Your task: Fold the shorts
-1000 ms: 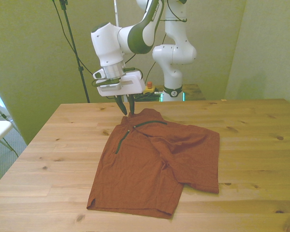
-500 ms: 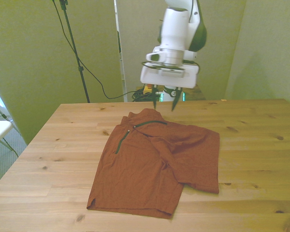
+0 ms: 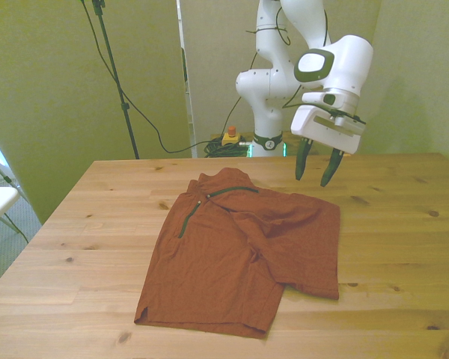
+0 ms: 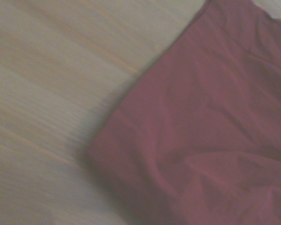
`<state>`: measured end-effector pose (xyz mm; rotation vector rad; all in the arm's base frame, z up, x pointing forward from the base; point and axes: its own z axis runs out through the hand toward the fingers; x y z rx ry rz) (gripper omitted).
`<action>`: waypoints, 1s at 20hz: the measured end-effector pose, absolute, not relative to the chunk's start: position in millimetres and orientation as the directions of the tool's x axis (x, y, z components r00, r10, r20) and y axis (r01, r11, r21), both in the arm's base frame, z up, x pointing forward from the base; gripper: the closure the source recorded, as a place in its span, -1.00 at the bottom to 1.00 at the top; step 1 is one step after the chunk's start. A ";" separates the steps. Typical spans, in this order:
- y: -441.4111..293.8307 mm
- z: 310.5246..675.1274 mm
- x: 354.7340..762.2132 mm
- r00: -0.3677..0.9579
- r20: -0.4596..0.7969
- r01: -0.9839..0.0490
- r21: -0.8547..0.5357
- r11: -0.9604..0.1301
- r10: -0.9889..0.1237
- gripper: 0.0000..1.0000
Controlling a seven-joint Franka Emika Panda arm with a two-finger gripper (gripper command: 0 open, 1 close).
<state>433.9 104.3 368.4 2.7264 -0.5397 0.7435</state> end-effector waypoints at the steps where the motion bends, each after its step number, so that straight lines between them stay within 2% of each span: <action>1: 110.9 362.9 432.4 0.804 0.529 -0.407 0.160 -0.899 -0.270 -1.00; 8: 118.5 337.0 430.1 0.805 0.542 -0.400 0.196 -0.895 -0.241 -1.00; 17: 83.0 335.5 458.0 0.767 0.553 -0.502 0.198 -0.842 -0.327 -1.00; 18: 79.6 335.5 464.1 0.765 0.554 -0.503 0.197 -0.841 -0.328 1.00; 19: 77.7 335.5 469.7 0.765 0.555 -0.503 0.196 -0.842 -0.328 -1.00; 20: 77.5 335.3 474.9 0.765 0.555 -0.501 0.193 -0.844 -0.327 1.00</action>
